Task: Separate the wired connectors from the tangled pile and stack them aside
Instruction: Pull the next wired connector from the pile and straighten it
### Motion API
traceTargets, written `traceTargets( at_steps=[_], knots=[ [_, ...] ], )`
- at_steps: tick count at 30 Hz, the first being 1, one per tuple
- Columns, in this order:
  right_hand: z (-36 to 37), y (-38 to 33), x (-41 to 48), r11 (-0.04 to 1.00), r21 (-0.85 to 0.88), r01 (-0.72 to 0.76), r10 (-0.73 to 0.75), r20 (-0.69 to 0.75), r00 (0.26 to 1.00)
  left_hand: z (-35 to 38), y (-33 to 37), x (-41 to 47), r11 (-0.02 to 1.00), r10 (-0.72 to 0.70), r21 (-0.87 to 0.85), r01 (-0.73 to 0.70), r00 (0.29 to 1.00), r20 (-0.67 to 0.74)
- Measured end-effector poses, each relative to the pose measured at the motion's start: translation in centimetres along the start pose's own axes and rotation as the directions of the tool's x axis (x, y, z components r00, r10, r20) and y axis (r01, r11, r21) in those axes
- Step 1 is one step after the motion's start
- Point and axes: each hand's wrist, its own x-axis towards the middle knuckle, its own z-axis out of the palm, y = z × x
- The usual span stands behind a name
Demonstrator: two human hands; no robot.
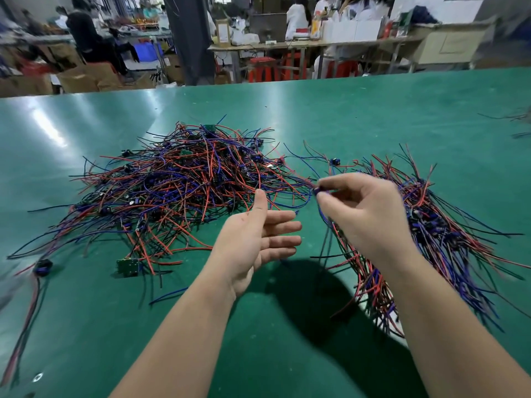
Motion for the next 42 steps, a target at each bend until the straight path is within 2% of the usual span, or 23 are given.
traceTargets(
  at_steps=[2,3,5,6,7,9,11,14,17,18,20,22,23,26,31,35,38,40,42],
  knots=[
    [-0.9,0.4,0.5,0.978,-0.207,0.017,-0.048,-0.146,0.988,-0.1,0.2,0.0,1.000,-0.010,-0.015,0.010,1.000,-0.023],
    [-1.4,0.7,0.7,0.937,-0.349,-0.020,-0.031,-0.139,0.990,-0.2,0.2,0.0,1.000,-0.010,-0.016,0.010,0.999,-0.041],
    [-1.9,1.5,1.0,0.736,-0.666,-0.123,0.134,-0.034,0.990,-0.3,0.3,0.1,1.000,-0.002,0.006,0.002,0.997,-0.077],
    [-1.8,1.8,0.9,0.617,-0.776,-0.135,0.217,0.003,0.976,-0.3,0.3,0.1,1.000,0.008,0.030,-0.005,0.995,-0.095],
    [-1.6,2.0,0.7,0.547,-0.829,-0.113,0.244,0.030,0.969,-0.3,0.3,0.2,0.997,0.024,0.069,-0.016,0.993,-0.116],
    [-0.8,2.1,0.3,0.554,-0.832,-0.010,0.173,0.104,0.979,-0.3,0.1,0.4,0.983,0.072,0.177,-0.043,0.985,-0.158],
    [-0.1,2.6,0.1,0.559,-0.827,0.070,0.218,0.228,0.949,-0.1,-0.2,0.6,0.963,0.107,0.263,-0.055,0.976,-0.188],
    [-0.1,3.9,0.2,0.479,-0.876,0.047,0.433,0.283,0.856,-0.3,-0.6,0.9,0.941,0.142,0.331,-0.067,0.968,-0.208],
    [-1.3,4.6,1.0,0.472,-0.881,-0.024,0.474,0.231,0.850,-1.1,-1.0,1.1,0.872,0.288,0.466,-0.149,0.926,-0.244],
    [-1.8,4.7,1.3,0.461,-0.887,-0.041,0.492,0.216,0.844,-1.6,-1.1,1.2,0.802,0.374,0.571,-0.176,0.892,-0.251],
    [-2.7,5.0,1.8,0.432,-0.899,-0.078,0.526,0.181,0.831,-2.3,-1.1,1.2,0.591,0.545,0.783,-0.192,0.811,-0.212],
    [-3.6,5.4,2.0,0.407,-0.907,-0.110,0.548,0.146,0.824,-3.1,-1.1,1.3,0.389,0.632,0.910,-0.145,0.760,-0.149],
    [-4.0,5.6,2.1,0.394,-0.911,-0.120,0.553,0.130,0.823,-3.4,-1.2,1.3,0.330,0.628,0.940,-0.083,0.763,-0.154],
    [-4.6,6.1,2.3,0.377,-0.914,-0.151,0.565,0.098,0.819,-4.0,-1.5,1.4,0.249,0.533,0.961,0.118,0.812,-0.238],
    [-4.7,6.3,2.4,0.352,-0.919,-0.177,0.554,0.052,0.831,-3.8,-1.9,1.5,0.195,0.508,0.972,0.129,0.835,-0.212],
    [-5.0,6.3,2.4,0.322,-0.910,-0.261,0.581,-0.028,0.814,-4.5,-1.5,1.4,0.182,0.561,0.964,0.194,0.784,-0.264],
    [-5.0,6.2,2.4,0.317,-0.895,-0.313,0.603,-0.064,0.795,-6.1,-0.5,1.4,0.185,0.513,0.922,0.342,0.767,-0.387],
    [-4.8,6.1,2.4,0.353,-0.876,-0.330,0.588,-0.067,0.806,-7.1,0.0,1.5,0.170,0.426,0.882,0.439,0.775,-0.467],
    [-4.3,5.9,2.3,0.430,-0.847,-0.312,0.501,-0.064,0.863,-8.0,0.2,1.6,0.147,0.370,0.866,0.478,0.785,-0.496]
  ],
)
